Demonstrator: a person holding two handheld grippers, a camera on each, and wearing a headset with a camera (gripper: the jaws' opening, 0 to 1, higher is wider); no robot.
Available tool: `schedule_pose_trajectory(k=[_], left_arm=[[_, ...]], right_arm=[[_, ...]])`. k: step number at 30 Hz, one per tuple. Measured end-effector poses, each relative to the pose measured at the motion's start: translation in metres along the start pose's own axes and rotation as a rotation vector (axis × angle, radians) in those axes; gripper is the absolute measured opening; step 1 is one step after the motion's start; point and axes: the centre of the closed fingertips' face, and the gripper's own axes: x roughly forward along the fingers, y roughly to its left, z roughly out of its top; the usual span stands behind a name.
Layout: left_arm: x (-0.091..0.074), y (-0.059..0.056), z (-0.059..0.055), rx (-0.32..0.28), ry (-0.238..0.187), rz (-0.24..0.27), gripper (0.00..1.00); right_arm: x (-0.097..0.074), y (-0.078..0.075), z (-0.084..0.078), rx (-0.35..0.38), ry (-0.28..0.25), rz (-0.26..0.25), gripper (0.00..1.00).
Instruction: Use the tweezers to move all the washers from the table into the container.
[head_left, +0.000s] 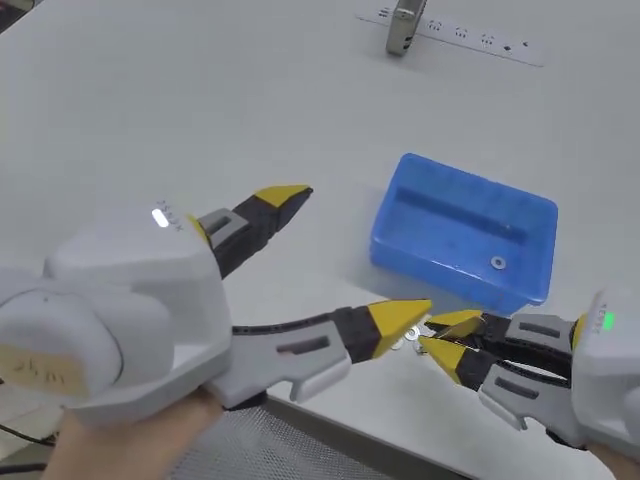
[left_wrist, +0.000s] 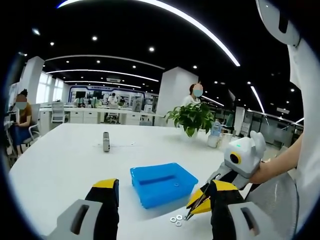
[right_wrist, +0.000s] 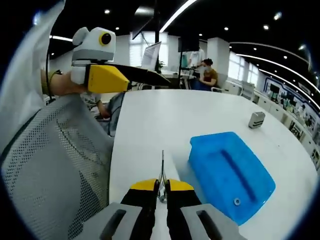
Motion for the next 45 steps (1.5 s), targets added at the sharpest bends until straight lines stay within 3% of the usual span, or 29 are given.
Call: schedule_pose_trajectory(k=[3, 15, 24, 36, 45], left_arm=[[0.000, 0.000, 0.000, 0.005, 0.001, 0.001, 0.76], [-0.001, 0.001, 0.001, 0.007, -0.006, 0.006, 0.75], [0.000, 0.000, 0.000, 0.010, 0.001, 0.003, 0.75], [0.000, 0.000, -0.001, 0.011, 0.008, 0.000, 0.75], [0.000, 0.000, -0.002, 0.012, 0.012, 0.000, 0.75]], right_arm=[[-0.005, -0.002, 0.005, -0.014, 0.003, -0.004, 0.03], [-0.035, -0.024, 0.052, -0.061, -0.059, -0.029, 0.03], [-0.047, -0.043, 0.076, -0.088, -0.091, -0.050, 0.03], [-0.041, -0.080, 0.076, -0.064, -0.095, -0.106, 0.03], [-0.031, -0.104, 0.055, 0.009, -0.078, -0.134, 0.03]])
